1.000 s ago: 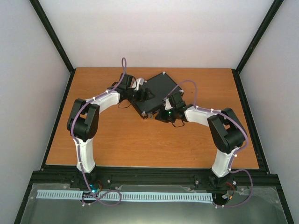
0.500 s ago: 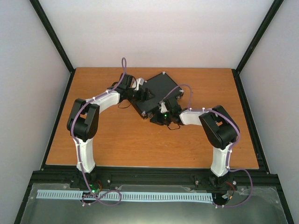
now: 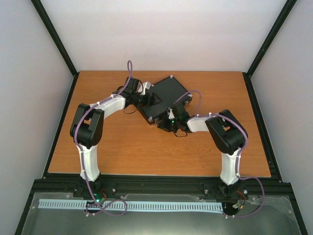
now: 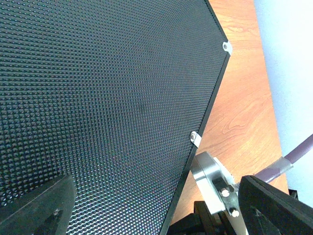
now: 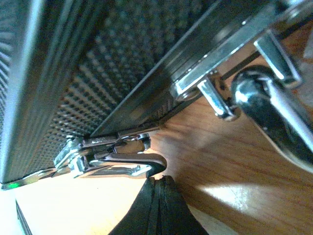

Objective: Pack up texas hold em set

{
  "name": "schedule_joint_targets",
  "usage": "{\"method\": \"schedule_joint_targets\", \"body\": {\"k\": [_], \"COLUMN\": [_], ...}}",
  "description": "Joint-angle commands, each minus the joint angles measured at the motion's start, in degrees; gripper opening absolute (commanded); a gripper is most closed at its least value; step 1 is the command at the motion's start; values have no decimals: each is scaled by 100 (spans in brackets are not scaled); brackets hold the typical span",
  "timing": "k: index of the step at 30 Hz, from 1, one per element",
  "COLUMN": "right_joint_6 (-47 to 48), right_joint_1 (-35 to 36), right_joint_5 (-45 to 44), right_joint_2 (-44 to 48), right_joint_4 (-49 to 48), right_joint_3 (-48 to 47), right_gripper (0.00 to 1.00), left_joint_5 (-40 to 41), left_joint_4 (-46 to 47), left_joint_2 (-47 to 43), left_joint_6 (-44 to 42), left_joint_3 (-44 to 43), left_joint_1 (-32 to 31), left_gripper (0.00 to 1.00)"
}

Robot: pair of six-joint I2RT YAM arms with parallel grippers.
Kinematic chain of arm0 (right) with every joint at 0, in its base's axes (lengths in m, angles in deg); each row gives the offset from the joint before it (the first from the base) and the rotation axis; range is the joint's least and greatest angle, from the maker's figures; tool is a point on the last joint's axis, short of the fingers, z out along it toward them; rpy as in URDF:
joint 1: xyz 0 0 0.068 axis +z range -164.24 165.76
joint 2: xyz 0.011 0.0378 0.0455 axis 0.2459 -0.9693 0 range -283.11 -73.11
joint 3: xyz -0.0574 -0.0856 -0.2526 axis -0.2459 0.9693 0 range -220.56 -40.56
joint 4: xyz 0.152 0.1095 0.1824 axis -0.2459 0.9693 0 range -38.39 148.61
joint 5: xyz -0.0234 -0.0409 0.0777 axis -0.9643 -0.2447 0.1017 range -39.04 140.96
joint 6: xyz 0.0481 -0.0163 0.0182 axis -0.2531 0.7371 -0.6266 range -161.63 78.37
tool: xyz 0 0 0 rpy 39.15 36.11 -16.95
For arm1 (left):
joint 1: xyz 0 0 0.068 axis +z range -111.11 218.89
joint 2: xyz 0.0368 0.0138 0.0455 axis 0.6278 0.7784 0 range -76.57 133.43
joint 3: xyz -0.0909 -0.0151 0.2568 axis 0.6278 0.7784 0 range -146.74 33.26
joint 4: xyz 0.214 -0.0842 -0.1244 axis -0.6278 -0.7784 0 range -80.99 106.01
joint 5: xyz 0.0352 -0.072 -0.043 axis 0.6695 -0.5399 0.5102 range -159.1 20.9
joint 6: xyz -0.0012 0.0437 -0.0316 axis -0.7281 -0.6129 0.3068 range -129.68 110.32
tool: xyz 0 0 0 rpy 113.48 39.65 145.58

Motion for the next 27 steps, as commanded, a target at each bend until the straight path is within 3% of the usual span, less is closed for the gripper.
{"method": "schedule_joint_targets", "body": {"k": [1, 9, 16, 27], "right_joint_6": [-291, -852, -1049, -646], "right_joint_1": [38, 38, 34, 38], "right_joint_5": [-403, -806, -1167, -919], "right_joint_2": [-243, -517, -515, -114], "right_joint_4": [-310, -586, -140, 17], "right_joint_3": [-127, -304, -231, 296], "right_gripper": [3, 3, 3, 3], "left_joint_5": [132, 117, 251, 277], "left_joint_4": [-1586, -1567, -1573, -1391], "left_joint_2": [583, 589, 576, 838], "left_joint_6": [99, 109, 107, 470], "left_joint_3": [534, 585, 567, -753], "left_joint_1": [-221, -221, -172, 1197], "left_gripper": [95, 94, 95, 94]}}
